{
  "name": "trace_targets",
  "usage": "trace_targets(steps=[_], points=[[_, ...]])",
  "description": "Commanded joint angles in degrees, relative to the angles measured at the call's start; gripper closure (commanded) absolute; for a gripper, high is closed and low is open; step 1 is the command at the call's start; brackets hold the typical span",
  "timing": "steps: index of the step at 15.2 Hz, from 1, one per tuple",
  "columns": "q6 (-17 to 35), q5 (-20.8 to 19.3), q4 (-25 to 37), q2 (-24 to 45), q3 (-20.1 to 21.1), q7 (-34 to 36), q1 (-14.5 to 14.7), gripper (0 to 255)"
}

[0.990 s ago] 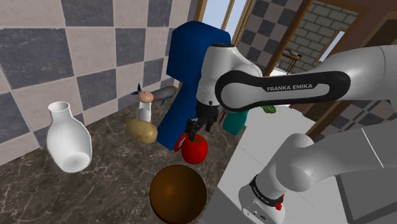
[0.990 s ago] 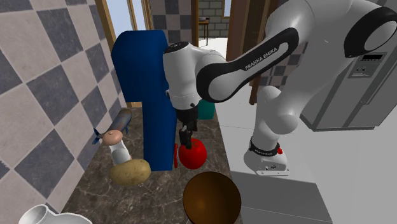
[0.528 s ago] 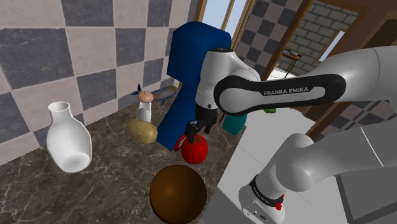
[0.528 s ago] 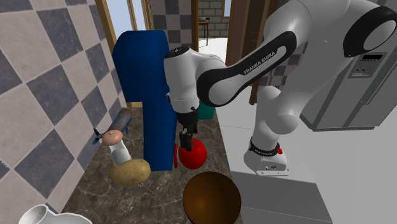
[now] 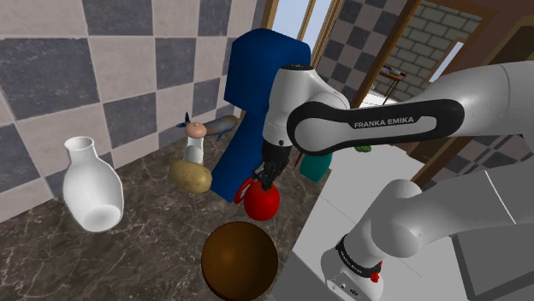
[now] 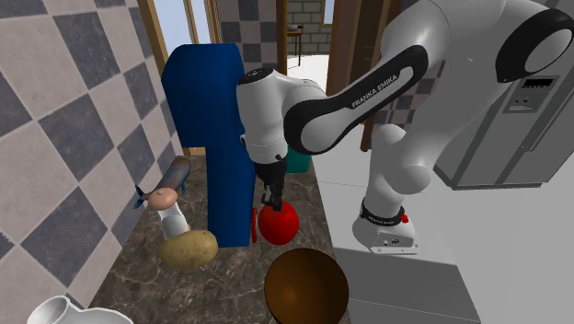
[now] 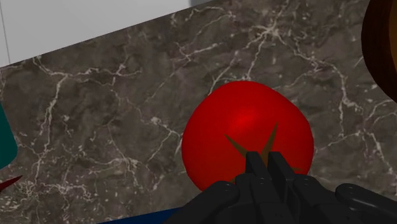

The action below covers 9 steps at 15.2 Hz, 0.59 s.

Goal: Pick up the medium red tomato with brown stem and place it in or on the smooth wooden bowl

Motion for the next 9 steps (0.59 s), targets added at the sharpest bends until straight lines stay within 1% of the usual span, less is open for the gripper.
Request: trace_targets(steps=[1,4,9], points=[[-0.02,0.04,-0.11,0.18,0.12,0.00,0.06,255],[-0.20,0.00,-0.22,-0.11,-0.05,-0.14,0.06,255],[-4.63,-0.37,2.56,-1.77,-0.77,-0.17,-0.01,255]])
